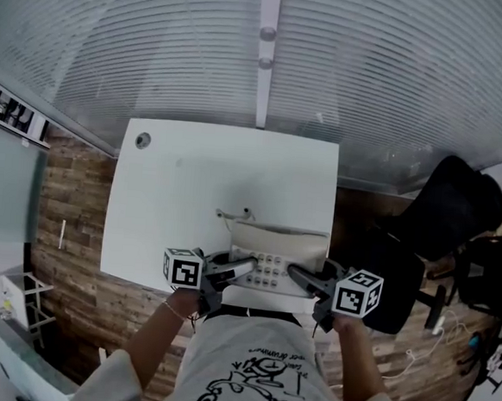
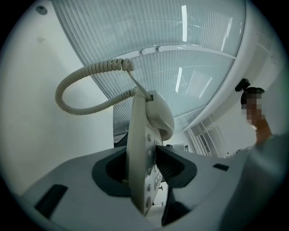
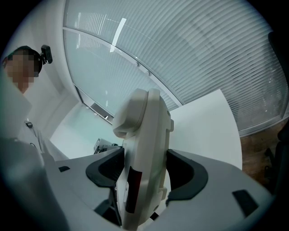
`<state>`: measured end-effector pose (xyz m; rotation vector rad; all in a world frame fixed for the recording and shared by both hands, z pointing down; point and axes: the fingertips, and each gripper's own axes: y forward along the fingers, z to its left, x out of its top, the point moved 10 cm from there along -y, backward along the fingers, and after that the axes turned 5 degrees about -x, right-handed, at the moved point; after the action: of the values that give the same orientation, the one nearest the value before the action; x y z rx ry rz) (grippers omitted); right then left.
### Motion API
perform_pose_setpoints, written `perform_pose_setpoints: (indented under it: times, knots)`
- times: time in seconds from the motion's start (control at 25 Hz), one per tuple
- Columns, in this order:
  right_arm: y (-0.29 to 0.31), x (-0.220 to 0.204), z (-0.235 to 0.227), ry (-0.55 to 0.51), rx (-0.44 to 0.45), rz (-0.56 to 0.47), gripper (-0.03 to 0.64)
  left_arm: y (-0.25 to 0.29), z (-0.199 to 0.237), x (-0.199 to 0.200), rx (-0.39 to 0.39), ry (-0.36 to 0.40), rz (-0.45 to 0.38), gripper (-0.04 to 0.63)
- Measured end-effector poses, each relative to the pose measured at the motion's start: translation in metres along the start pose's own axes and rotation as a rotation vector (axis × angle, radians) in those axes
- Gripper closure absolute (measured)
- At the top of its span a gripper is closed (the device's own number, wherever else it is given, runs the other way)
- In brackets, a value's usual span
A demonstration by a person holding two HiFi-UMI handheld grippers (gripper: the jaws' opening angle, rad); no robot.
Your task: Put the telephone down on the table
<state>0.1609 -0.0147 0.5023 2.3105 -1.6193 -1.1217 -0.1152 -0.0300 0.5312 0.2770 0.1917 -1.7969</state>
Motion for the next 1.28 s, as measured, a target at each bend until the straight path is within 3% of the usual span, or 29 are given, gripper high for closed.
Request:
perform_pose_setpoints:
  times: [1.28]
  knots:
    - [0.046, -0.035, -0.065, 0.073, -0.027, 0.069, 0.311, 0.000, 0.091, -0.026, 0.005, -0.110, -0.025, 0.431]
